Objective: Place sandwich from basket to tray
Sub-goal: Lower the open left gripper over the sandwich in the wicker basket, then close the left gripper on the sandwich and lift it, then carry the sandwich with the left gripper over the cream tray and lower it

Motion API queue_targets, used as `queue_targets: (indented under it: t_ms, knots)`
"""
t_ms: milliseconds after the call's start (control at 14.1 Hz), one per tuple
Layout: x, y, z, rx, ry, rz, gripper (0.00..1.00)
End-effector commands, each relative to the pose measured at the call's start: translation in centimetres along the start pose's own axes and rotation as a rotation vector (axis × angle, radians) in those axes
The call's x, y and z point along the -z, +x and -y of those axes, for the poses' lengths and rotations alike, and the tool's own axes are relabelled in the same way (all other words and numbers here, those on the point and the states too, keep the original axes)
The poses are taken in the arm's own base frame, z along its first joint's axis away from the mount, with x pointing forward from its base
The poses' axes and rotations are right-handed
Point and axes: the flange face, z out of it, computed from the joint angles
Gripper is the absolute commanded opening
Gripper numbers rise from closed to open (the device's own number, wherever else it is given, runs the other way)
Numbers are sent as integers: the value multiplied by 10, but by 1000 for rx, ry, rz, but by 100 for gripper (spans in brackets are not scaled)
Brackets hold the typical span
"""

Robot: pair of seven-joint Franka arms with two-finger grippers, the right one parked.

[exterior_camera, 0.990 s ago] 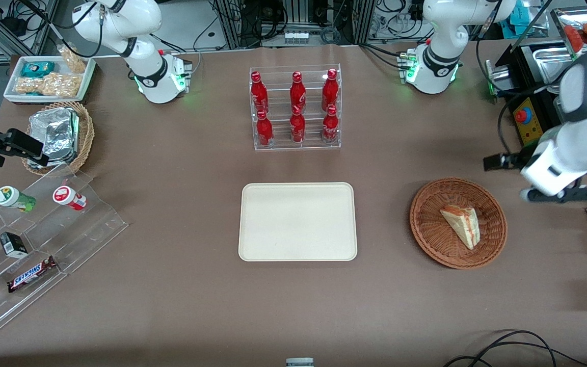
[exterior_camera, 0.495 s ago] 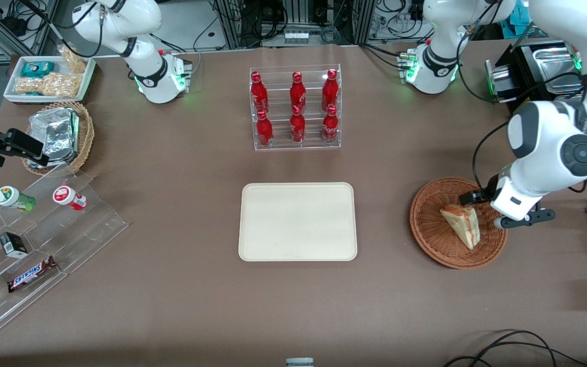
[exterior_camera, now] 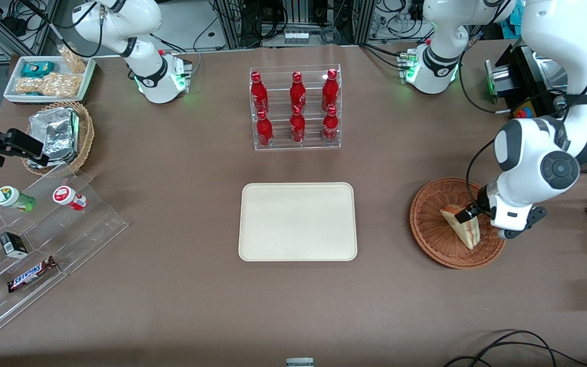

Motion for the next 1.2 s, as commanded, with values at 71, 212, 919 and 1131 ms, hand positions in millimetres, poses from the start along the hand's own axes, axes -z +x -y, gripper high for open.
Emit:
queue_targets:
  t_ms: [71, 212, 919, 1131]
  knots:
    - [-27, 15, 0, 72, -3, 13, 90]
    - [-30, 15, -1, 97, 2, 17, 18]
    - [71, -19, -58, 38, 94, 131, 1]
    - [66, -69, -130, -110, 73, 74, 5]
